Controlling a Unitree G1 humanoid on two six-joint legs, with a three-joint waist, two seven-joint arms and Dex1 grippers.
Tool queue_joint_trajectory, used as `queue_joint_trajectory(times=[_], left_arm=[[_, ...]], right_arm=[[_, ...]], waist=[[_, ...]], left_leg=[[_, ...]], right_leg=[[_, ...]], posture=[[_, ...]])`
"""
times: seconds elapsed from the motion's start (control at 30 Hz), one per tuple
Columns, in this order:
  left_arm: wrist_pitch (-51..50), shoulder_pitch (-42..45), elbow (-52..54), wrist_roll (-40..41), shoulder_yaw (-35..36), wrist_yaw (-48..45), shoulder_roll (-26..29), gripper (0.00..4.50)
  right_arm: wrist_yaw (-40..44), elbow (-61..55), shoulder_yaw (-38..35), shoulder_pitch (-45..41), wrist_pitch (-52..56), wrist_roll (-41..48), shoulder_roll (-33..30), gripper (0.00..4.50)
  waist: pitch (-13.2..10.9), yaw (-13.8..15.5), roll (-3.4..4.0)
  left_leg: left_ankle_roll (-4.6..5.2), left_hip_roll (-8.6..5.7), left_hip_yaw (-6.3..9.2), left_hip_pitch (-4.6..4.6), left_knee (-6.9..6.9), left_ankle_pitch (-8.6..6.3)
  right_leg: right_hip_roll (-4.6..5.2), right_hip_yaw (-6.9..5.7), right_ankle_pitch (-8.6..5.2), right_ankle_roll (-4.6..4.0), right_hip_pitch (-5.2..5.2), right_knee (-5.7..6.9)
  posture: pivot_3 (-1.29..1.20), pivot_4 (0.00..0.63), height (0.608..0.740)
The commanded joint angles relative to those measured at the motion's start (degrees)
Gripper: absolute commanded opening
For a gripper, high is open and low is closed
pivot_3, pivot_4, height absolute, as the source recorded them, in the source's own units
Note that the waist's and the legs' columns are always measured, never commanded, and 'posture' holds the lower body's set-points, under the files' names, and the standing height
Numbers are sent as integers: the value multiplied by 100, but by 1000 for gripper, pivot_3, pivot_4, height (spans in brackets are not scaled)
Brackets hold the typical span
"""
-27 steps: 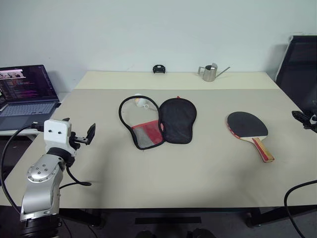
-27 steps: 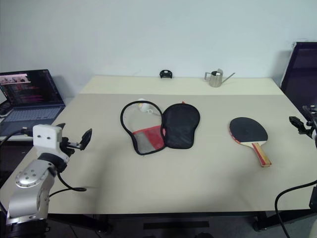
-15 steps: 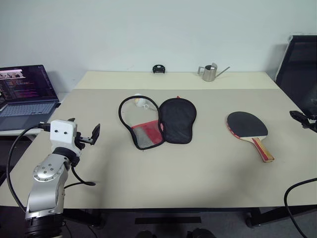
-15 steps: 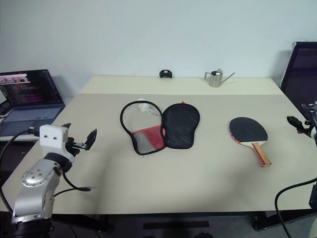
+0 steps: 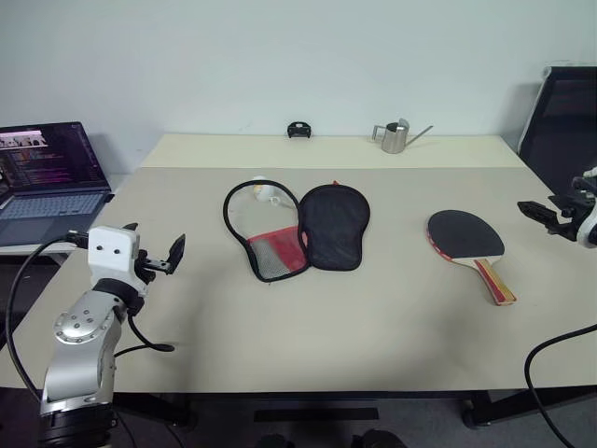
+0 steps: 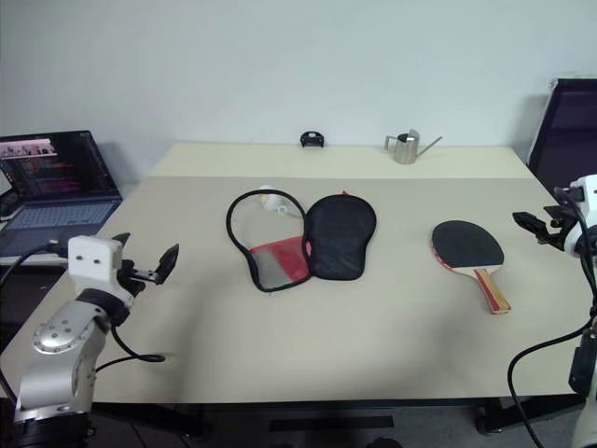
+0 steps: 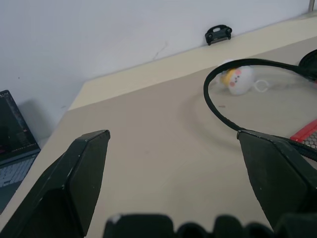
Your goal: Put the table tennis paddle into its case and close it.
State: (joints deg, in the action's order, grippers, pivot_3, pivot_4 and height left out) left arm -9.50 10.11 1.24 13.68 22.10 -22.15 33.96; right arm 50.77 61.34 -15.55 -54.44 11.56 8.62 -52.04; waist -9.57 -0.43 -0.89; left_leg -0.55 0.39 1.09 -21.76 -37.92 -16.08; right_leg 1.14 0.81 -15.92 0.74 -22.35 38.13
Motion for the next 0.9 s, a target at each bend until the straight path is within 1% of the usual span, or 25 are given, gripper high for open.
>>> queue_joint_trajectory(times=[0.03,0.07,0.13,0.2,0.3,0.4,0.5,0.57,0.63,0.73,0.8,0.87,0.9], left_arm=[[219,63,-194,135,318,-199,227,4500],[168,129,-164,90,216,-162,203,4500],[206,152,-251,100,211,-213,248,4500],[190,185,-242,133,218,-245,265,4500],[105,225,-97,335,176,-457,254,4500],[-63,350,-69,635,163,-746,278,4500],[-97,557,-251,698,70,-1046,392,4500],[-164,742,-372,755,33,-1217,451,4500],[-226,892,-480,816,-8,-1373,500,4500],[-274,1025,-573,877,-100,-1666,523,4500],[-272,1100,-654,921,-147,-1833,549,4500],[-295,1297,-819,974,-275,-2077,564,4500],[-314,1397,-894,996,-343,-2213,576,4500]], right_arm=[[154,-931,-27,327,302,251,79,3876],[238,-967,-5,374,282,239,56,3876],[247,-1297,-17,584,386,297,81,3876],[188,-1334,-38,656,382,319,107,3876],[298,-1523,73,792,422,302,177,3876],[598,-2374,282,1150,841,441,349,3876],[662,-3555,360,1530,1509,766,545,3876],[512,-4423,466,1744,2025,923,698,3876],[304,-5040,515,1817,2481,1101,896,3876],[84,-5626,602,1854,3039,1335,1154,3876],[-24,-5959,694,1901,3123,1405,1338,3876],[-308,-6148,856,1864,3272,1514,1818,3876],[-447,-6169,955,1834,3298,1494,2026,4062]], waist=[[0,3,0],[1,5,1],[1,14,1],[0,16,1],[0,16,1],[1,16,1],[0,1,1],[0,1,2],[1,-4,2],[1,1,2],[1,9,1],[2,12,0],[2,8,-1]], left_leg=[[0,0,0,1,0,0],[0,1,2,0,0,0],[0,0,1,-1,0,0],[-1,0,1,-2,-1,-1],[-1,0,2,-2,-2,-1],[-1,1,3,-1,-1,-1],[0,2,4,-1,-3,-1],[-1,3,4,-1,-3,0],[-1,3,7,-2,-4,-1],[-1,2,7,-1,-7,0],[-1,2,9,-2,-7,0],[-1,2,13,-4,-7,-1],[-1,2,14,-3,-8,0]], right_leg=[[0,0,0,0,0,0],[0,-2,0,0,0,0],[1,-3,0,0,-1,0],[2,-2,0,0,-1,-1],[2,-3,0,1,-1,0],[2,-5,0,1,-1,0],[1,-6,0,1,-1,5],[1,-6,0,1,-4,9],[0,-8,0,1,-5,11],[0,-8,0,1,-5,14],[1,-10,0,1,-5,12],[0,-14,0,1,-6,10],[-1,-16,0,1,-5,12]], posture=[[0,150,740],[0,150,740],[0,150,740],[0,150,740],[0,150,740],[0,150,740],[0,150,740],[0,150,740],[0,150,740],[0,150,740],[0,150,740],[0,150,740],[0,150,740]])
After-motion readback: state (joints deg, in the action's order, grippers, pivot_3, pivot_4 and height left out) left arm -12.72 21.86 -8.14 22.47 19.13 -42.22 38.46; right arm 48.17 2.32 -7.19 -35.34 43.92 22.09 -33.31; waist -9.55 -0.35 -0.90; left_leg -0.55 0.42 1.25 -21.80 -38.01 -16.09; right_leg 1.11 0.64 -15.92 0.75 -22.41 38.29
